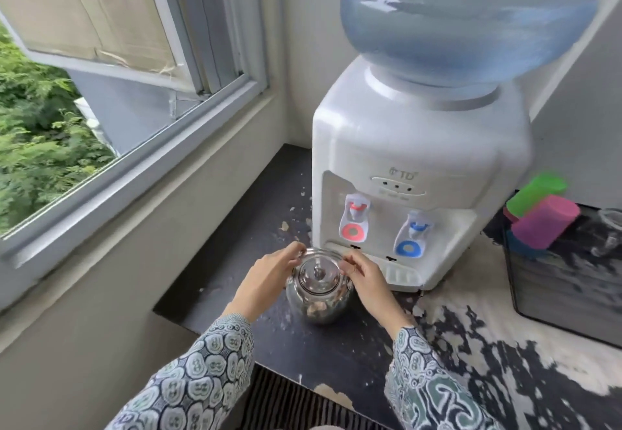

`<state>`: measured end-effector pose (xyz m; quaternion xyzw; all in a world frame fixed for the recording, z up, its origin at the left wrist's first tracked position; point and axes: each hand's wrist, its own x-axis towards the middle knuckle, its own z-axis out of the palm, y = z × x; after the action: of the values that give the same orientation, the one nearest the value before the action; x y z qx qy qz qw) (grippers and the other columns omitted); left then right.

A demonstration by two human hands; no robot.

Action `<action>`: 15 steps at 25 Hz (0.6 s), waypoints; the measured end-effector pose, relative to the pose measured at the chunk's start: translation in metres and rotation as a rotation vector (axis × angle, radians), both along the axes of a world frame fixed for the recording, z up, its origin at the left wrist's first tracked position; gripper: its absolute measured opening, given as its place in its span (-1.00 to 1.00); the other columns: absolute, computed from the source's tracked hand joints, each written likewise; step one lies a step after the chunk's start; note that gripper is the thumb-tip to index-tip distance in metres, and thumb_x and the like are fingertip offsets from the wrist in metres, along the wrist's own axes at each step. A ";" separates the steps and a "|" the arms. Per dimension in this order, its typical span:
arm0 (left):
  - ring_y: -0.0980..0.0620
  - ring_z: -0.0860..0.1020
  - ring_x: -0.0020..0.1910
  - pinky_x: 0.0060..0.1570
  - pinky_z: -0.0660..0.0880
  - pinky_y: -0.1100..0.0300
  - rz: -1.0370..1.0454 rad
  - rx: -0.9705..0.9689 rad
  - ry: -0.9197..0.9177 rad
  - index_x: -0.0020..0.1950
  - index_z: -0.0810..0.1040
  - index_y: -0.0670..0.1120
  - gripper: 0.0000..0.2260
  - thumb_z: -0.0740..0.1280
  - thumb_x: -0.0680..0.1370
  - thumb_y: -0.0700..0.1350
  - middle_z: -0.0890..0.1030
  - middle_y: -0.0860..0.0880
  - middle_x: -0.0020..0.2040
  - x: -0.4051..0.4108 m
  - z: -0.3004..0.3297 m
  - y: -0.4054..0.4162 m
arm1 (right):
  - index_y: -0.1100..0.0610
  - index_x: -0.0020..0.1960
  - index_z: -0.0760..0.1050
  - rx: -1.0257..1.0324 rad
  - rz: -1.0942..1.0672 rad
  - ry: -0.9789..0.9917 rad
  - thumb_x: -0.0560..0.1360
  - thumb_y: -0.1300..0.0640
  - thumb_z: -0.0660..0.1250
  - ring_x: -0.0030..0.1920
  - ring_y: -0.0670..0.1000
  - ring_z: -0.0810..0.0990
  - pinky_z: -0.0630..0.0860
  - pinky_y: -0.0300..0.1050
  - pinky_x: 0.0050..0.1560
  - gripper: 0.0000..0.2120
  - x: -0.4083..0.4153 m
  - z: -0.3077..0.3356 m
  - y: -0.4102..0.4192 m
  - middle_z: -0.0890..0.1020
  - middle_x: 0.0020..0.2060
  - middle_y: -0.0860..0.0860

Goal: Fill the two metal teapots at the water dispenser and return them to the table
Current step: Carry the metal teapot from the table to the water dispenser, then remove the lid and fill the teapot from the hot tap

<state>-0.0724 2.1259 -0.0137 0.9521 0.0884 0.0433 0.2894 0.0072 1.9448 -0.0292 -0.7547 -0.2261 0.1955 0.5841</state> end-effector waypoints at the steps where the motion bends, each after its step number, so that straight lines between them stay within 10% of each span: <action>1: 0.08 0.61 0.03 -0.11 0.50 0.15 -0.005 -0.019 -0.016 0.09 0.33 0.11 -0.77 0.18 0.56 -0.22 0.61 0.04 0.10 -0.001 -0.002 0.001 | 0.02 -0.14 0.51 0.008 -0.010 0.018 0.53 0.15 0.25 -0.18 -0.29 0.52 0.38 -0.43 -0.07 -0.89 -0.005 -0.002 -0.001 0.59 -0.21 -0.10; 6: 0.10 0.62 -0.02 -0.12 0.41 0.40 -0.049 -0.039 -0.127 0.08 0.31 0.17 -0.74 0.23 0.56 -0.19 0.61 0.07 0.09 -0.011 -0.018 -0.001 | 0.12 -0.29 0.59 0.202 -0.206 0.328 0.51 -0.04 0.22 -0.17 -0.10 0.57 0.44 -0.16 0.05 -0.67 -0.016 -0.009 -0.003 0.65 -0.32 0.00; 11: 0.13 0.60 0.05 -0.07 0.35 0.45 -0.197 -0.070 -0.173 0.03 0.35 0.10 -0.71 0.30 0.49 -0.27 0.34 0.20 0.41 -0.027 -0.039 0.003 | 0.12 -0.44 0.45 -0.015 -0.183 0.054 0.42 0.14 0.41 -0.27 -0.05 0.45 0.38 -0.16 -0.10 -0.72 -0.021 -0.018 0.003 0.46 -0.33 0.10; 15: 0.44 0.26 0.33 0.17 0.22 0.58 -0.296 -0.215 -0.116 0.04 0.40 0.11 -0.87 0.19 0.51 -0.04 0.04 0.36 0.48 -0.038 -0.044 0.007 | 0.10 -0.14 0.44 -0.046 -0.249 -0.134 0.38 0.21 0.39 -0.11 -0.06 0.51 0.43 -0.28 -0.02 -0.86 -0.034 -0.035 0.007 0.52 -0.19 0.00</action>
<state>-0.1104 2.1326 -0.0581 0.9142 -0.0651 0.0452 0.3975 -0.0272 1.9515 -0.0638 -0.8015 -0.1644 0.0760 0.5699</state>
